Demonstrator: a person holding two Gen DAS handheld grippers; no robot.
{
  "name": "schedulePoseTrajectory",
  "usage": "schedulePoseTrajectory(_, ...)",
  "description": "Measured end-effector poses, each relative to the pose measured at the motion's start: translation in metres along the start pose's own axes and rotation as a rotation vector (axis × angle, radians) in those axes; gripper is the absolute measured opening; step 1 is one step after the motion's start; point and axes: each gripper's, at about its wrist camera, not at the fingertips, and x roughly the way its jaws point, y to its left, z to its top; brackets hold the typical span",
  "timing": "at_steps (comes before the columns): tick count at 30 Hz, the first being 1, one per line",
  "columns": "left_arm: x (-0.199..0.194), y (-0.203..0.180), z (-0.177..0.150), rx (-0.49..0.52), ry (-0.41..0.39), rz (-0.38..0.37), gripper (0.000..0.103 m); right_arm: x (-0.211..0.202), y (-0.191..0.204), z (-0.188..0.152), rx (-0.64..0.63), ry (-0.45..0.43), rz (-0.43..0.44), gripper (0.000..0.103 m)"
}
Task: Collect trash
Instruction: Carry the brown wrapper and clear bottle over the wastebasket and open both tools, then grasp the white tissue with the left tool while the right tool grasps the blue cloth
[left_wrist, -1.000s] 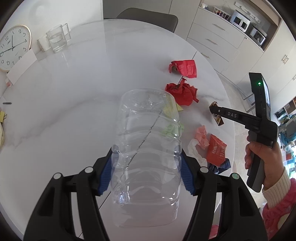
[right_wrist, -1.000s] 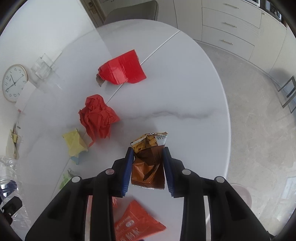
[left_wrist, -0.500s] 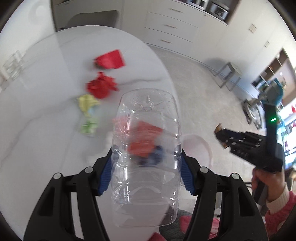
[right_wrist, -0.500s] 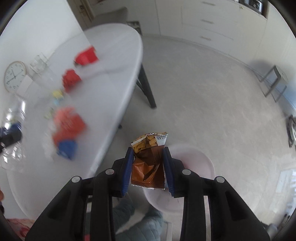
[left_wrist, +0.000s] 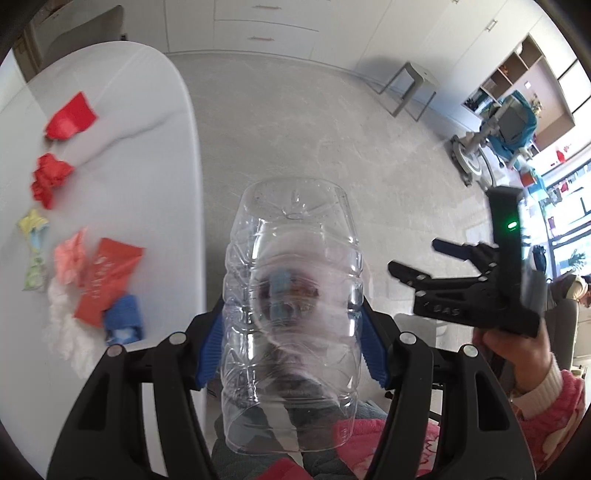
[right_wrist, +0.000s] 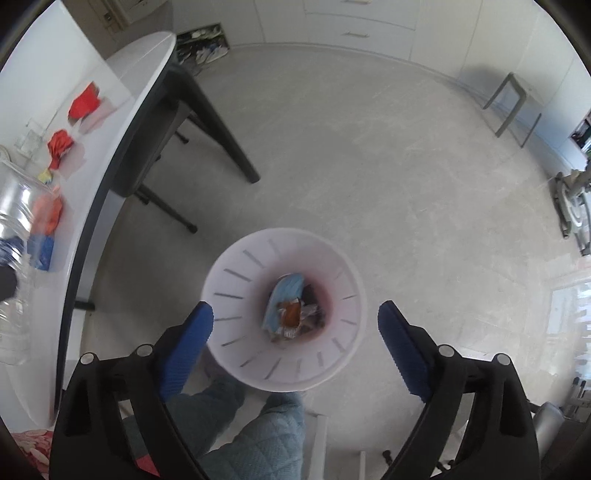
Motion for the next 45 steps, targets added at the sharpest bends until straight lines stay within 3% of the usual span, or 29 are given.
schedulePoseTrajectory(5,0.024,-0.033,0.006,0.03,0.047,-0.057,0.062,-0.035,-0.038,0.005,0.049,-0.073,-0.005,0.094)
schedulePoseTrajectory(7,0.03,-0.043,0.007,0.037,0.066,-0.077,0.073,-0.047,-0.047,0.008,0.059,-0.101,-0.005,0.095)
schedulePoseTrajectory(8,0.03,-0.048,0.007,0.04,0.063,-0.075,0.08,-0.051,-0.05,0.01,0.06,-0.108,-0.003,0.095)
schedulePoseTrajectory(11,0.025,-0.058,0.008,0.055,0.049,-0.062,0.088,-0.059,-0.053,0.015,0.065,-0.134,0.005,0.095)
schedulePoseTrajectory(16,0.005,-0.041,0.011,0.001,0.021,-0.011,0.089,-0.073,-0.046,0.021,0.058,-0.163,0.044,0.095)
schedulePoseTrajectory(23,-0.069,0.024,-0.014,-0.148,-0.117,0.121,0.095,-0.1,0.008,0.032,-0.052,-0.222,0.105,0.1)
schedulePoseTrajectory(31,-0.116,0.115,-0.064,-0.335,-0.164,0.228,0.095,-0.111,0.089,0.046,-0.177,-0.247,0.182,0.1)
schedulePoseTrajectory(37,-0.115,0.164,-0.094,-0.417,-0.157,0.239,0.095,-0.11,0.147,0.046,-0.259,-0.235,0.229,0.1)
schedulePoseTrajectory(45,-0.089,0.183,-0.095,-0.359,-0.141,0.225,0.095,-0.098,0.202,0.04,-0.35,-0.196,0.247,0.1)
